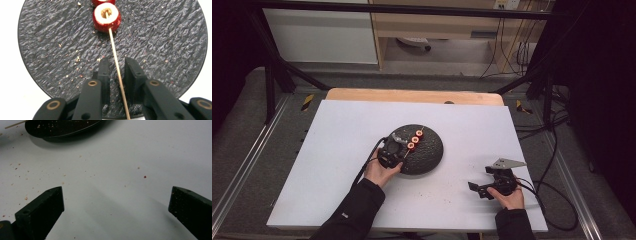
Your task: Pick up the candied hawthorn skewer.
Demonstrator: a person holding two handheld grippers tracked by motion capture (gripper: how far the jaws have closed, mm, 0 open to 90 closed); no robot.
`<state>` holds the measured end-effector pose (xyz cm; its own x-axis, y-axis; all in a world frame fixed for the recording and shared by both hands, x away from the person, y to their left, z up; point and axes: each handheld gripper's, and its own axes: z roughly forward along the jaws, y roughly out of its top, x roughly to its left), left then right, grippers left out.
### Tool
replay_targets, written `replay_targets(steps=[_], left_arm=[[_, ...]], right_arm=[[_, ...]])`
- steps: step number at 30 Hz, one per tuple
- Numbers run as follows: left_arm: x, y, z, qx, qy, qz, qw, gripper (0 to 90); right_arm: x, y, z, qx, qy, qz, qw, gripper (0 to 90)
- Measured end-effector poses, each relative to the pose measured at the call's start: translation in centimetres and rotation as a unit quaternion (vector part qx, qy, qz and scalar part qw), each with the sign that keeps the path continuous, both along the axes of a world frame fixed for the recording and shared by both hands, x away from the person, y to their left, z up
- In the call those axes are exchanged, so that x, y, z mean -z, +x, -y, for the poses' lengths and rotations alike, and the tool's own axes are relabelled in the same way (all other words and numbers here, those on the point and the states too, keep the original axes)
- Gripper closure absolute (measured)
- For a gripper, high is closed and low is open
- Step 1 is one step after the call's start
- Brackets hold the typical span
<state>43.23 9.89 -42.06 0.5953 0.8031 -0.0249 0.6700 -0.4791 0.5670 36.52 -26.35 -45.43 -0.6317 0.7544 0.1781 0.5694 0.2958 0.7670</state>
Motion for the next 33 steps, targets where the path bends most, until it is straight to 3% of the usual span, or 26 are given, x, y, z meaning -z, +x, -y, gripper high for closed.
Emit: replay_targets(steps=[15, 33], left_arm=[[0.1, 0.0, 0.2, -0.026, 0.001, 0.004, 0.9996, 87.1], [-0.9, -1.1, -2.4, -0.029, -0.046, 0.042, 0.9977, 87.9]], right_arm=[[0.0, 0.0, 0.0, -0.001, 0.0, 0.0, 1.0, 1.0], [0.1, 0.0, 0.0, -0.002, -0.004, 0.0, 1.0, 1.0]])
